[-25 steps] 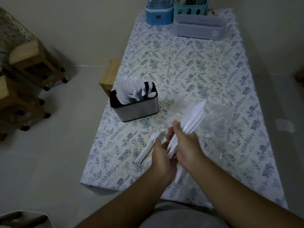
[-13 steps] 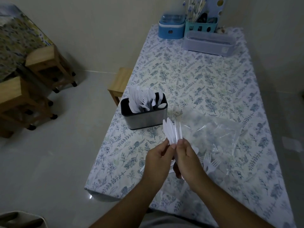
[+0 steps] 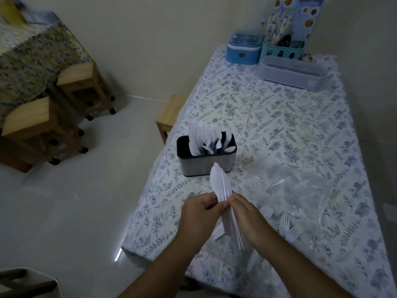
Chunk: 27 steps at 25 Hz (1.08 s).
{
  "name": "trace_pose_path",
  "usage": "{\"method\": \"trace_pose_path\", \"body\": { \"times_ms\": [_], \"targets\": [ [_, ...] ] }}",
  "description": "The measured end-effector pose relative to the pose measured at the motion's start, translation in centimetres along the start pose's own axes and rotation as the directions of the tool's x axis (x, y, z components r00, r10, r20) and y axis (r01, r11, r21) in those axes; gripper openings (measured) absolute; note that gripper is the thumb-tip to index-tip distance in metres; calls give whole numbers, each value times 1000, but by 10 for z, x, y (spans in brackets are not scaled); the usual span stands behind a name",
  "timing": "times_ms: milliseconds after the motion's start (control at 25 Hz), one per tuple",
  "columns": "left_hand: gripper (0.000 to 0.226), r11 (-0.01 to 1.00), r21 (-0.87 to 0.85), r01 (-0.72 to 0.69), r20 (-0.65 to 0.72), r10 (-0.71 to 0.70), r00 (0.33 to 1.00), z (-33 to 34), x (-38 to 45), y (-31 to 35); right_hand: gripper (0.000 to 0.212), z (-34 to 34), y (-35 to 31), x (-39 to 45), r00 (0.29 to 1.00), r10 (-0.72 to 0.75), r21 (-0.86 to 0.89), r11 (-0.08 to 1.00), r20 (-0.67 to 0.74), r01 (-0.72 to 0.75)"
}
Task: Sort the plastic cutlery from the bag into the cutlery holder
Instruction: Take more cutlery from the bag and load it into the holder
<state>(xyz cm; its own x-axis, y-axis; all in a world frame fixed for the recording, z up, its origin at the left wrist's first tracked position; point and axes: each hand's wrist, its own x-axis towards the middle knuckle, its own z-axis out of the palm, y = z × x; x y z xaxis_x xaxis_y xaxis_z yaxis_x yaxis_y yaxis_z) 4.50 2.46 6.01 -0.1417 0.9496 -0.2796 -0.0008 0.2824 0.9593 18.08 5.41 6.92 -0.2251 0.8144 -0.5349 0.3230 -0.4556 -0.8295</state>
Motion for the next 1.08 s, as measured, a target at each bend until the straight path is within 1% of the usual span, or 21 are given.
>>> {"method": "trace_pose_path", "body": {
  "times_ms": [80, 160, 200, 280, 360, 480, 600, 760, 960, 1080],
  "targets": [
    [22, 1000, -11, -16, -23, 15, 1000, -14, 2, 6, 27, 1, -16, 3, 998, -27, -85, 996, 63, 33],
    [24, 998, 7, -63, -40, 63, 997, -32, 6, 19, 26, 3, -39, 8, 987, -96, -196, 973, 129, 120],
    [25, 992, 45, -116, -49, 118, 992, -43, 9, 28, 28, 6, -52, 13, 978, -145, -252, 951, 153, 180],
    [25, 954, 180, -240, -58, 254, 966, -64, 19, 50, 29, 14, -80, 20, 952, -247, -317, 902, 182, 294],
    [25, 910, 262, -322, -64, 349, 935, -86, 36, 73, 25, 25, -112, 29, 927, -327, -307, 877, 184, 370],
    [27, 874, 269, -405, -80, 440, 894, -115, 65, 104, 27, 43, -155, 44, 891, -443, -249, 857, 94, 452],
    [26, 844, 299, -446, -81, 488, 869, -132, 91, 116, 28, 54, -172, 67, 876, -482, -255, 844, 27, 472],
    [24, 848, 262, -460, -65, 491, 869, -138, 113, 108, 26, 58, -176, 89, 891, -454, -232, 869, -19, 438],
    [25, 847, 225, -482, -39, 502, 864, -136, 133, 88, 23, 61, -166, 100, 877, -470, -297, 855, -99, 425],
    [25, 849, 193, -491, -35, 507, 862, -128, 141, 76, 21, 55, -163, 101, 878, -453, -347, 856, -150, 383]
  ]
}}
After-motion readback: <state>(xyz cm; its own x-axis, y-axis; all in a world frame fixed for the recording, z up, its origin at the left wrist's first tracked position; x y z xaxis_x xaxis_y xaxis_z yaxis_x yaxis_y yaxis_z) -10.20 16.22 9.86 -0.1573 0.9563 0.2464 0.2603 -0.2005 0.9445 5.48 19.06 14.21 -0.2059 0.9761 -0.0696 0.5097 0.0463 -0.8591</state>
